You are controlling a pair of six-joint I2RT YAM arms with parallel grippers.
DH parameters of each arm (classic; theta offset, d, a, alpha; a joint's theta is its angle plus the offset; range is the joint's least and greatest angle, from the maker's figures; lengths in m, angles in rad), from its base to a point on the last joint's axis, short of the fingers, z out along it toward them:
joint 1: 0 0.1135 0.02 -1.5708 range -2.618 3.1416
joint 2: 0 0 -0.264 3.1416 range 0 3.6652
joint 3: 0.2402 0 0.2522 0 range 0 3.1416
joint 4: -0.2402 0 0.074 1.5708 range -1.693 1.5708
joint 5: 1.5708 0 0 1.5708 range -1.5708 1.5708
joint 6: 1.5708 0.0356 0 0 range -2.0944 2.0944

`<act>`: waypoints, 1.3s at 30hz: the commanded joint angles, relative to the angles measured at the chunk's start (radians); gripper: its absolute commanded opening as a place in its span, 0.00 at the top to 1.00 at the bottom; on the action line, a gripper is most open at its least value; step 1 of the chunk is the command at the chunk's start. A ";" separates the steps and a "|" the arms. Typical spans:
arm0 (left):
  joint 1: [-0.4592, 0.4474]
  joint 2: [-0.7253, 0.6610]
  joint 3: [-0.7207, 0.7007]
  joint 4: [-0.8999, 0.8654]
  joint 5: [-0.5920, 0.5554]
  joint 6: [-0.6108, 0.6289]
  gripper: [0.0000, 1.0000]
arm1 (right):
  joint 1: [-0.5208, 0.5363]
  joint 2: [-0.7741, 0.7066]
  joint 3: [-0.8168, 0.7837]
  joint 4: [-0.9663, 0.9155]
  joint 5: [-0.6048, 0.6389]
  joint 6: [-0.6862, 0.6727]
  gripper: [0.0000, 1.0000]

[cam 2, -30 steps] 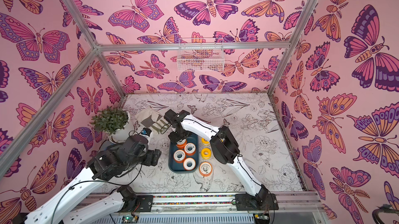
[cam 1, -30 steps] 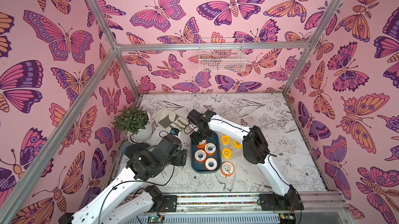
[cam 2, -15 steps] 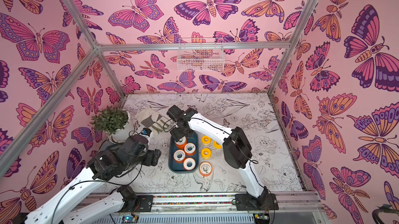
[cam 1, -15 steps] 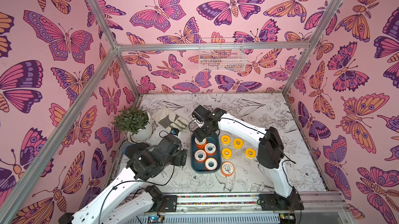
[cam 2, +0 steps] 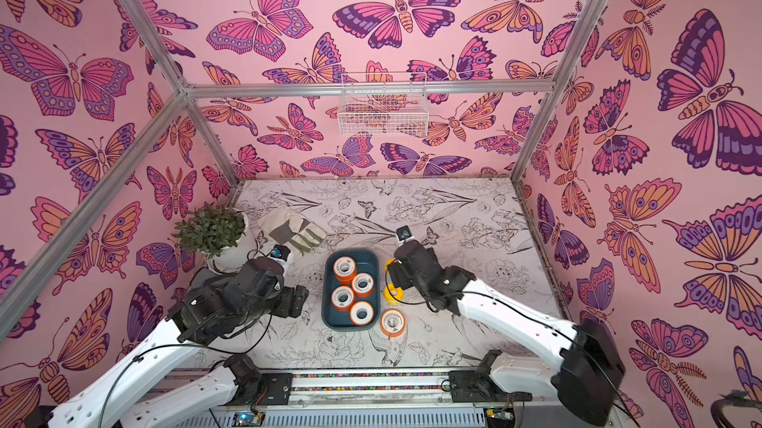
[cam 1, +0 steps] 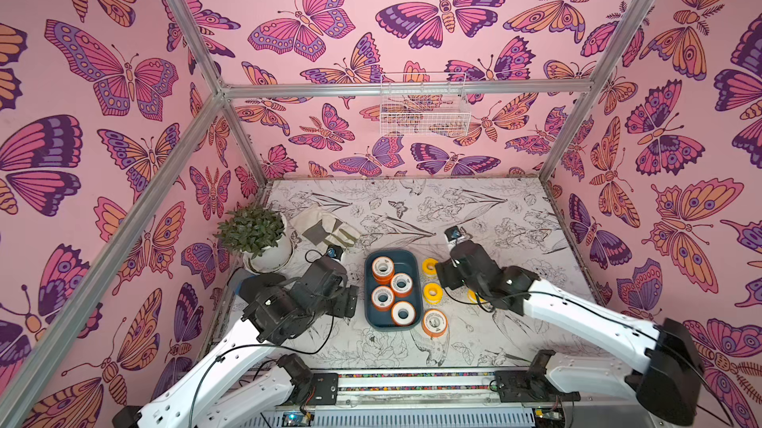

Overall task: Put the sealing tape into the storage box
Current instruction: Pick up the sealing tape at the center of the board.

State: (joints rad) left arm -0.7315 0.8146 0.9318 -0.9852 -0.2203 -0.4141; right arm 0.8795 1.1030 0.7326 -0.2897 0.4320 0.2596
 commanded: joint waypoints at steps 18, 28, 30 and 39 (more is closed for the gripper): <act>0.007 0.069 0.000 0.059 0.140 0.019 0.11 | -0.064 -0.548 -0.562 0.417 0.369 -0.004 0.07; -0.127 0.279 0.083 0.167 0.215 0.020 0.12 | -0.074 -0.462 -0.521 0.359 0.456 0.083 0.07; -0.189 0.356 0.134 0.172 0.187 0.040 0.11 | -0.077 -0.460 -0.518 0.346 0.468 0.097 0.08; -0.369 0.747 0.417 0.169 0.192 0.152 0.10 | -0.105 -0.466 -0.510 0.311 0.461 0.129 0.08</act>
State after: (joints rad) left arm -1.0805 1.5051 1.2949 -0.8116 -0.0296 -0.3153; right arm 0.7860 0.6422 0.1860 0.0544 0.8719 0.3603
